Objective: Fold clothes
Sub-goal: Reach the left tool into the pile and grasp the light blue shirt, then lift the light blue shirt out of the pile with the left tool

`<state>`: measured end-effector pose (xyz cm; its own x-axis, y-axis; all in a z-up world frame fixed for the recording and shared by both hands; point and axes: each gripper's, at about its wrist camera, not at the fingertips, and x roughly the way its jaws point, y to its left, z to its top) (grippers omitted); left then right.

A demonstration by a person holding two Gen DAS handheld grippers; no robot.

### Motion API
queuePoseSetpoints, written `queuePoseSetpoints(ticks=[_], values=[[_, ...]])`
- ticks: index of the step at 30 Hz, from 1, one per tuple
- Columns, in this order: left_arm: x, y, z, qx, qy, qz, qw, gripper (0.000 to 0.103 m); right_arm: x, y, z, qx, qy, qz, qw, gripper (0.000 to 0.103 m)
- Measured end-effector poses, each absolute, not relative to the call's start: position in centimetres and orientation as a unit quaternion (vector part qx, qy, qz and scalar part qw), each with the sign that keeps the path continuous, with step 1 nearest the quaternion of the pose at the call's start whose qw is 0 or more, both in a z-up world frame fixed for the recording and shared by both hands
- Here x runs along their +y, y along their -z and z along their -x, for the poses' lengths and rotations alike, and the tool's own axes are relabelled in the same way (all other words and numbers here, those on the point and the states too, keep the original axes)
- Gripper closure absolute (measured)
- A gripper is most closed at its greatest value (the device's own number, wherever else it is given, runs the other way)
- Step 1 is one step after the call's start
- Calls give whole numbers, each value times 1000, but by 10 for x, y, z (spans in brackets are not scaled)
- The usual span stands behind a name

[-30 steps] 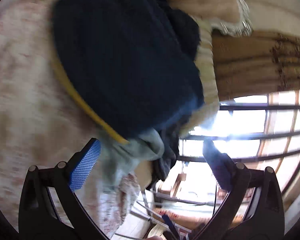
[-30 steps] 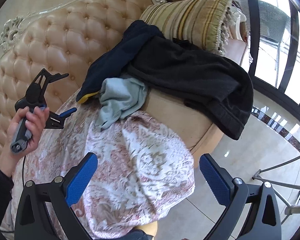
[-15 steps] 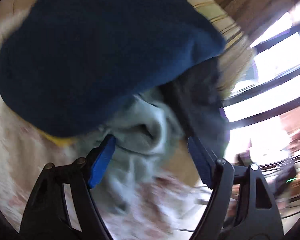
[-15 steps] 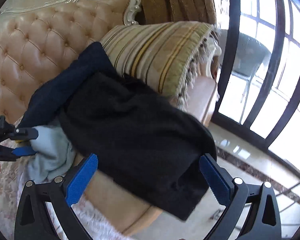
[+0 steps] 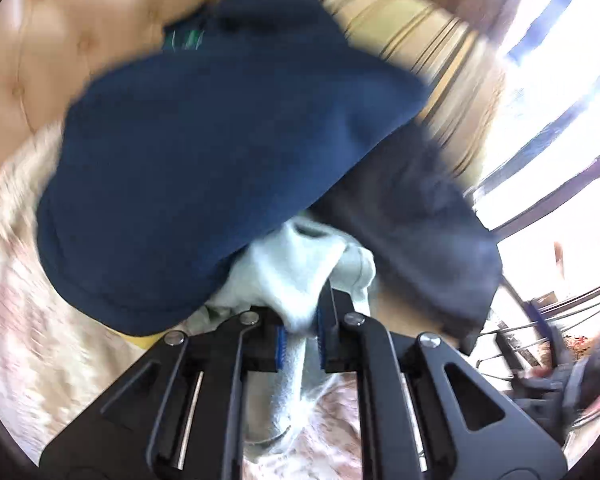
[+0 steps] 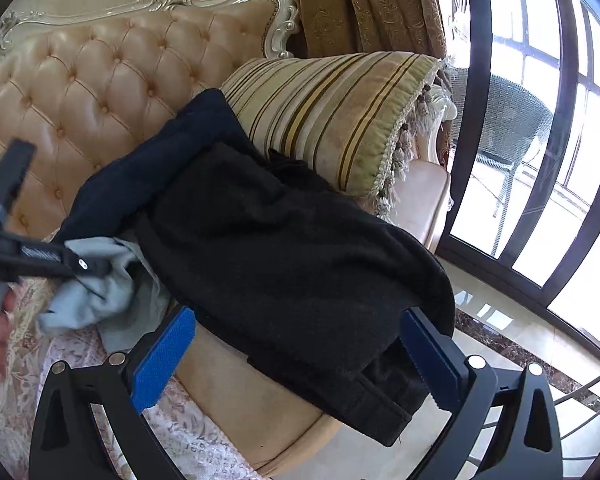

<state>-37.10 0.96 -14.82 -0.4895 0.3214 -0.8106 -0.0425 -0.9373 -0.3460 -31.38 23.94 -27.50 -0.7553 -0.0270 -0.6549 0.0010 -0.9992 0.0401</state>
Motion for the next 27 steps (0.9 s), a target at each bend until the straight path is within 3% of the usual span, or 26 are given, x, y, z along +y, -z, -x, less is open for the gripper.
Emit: queuePoseSetpoints(ticks=[12,14,18,20,21,22,24,25,26,27], values=[[9,-120,336,-147,-922,309,183,90,223,208,308,-42,950,-301,66,0],[0,-145,333,-160,-925,285,196,90,221,196,304,-42,953,-289,74,0],[-11,-135,352,-141,-930,292,171,85,221,180,299,-68,954,-273,100,0],[-21,-85,376,-141,-917,346,138,69,218,180,298,-72,953,-277,102,0],[-26,-60,388,-141,-909,373,121,51,216,182,298,-74,951,-282,103,0],[-33,-36,394,-152,-896,405,100,44,215,185,299,-76,949,-289,105,0],[-48,3,401,-180,-876,443,67,44,213,190,300,-81,944,-302,109,0],[-55,17,399,-187,-870,454,55,39,213,192,300,-80,942,-306,109,0],[-62,26,398,-191,-867,458,41,32,212,194,299,-78,942,-307,108,0],[-68,36,398,-194,-865,461,28,18,212,195,299,-77,942,-308,108,0]])
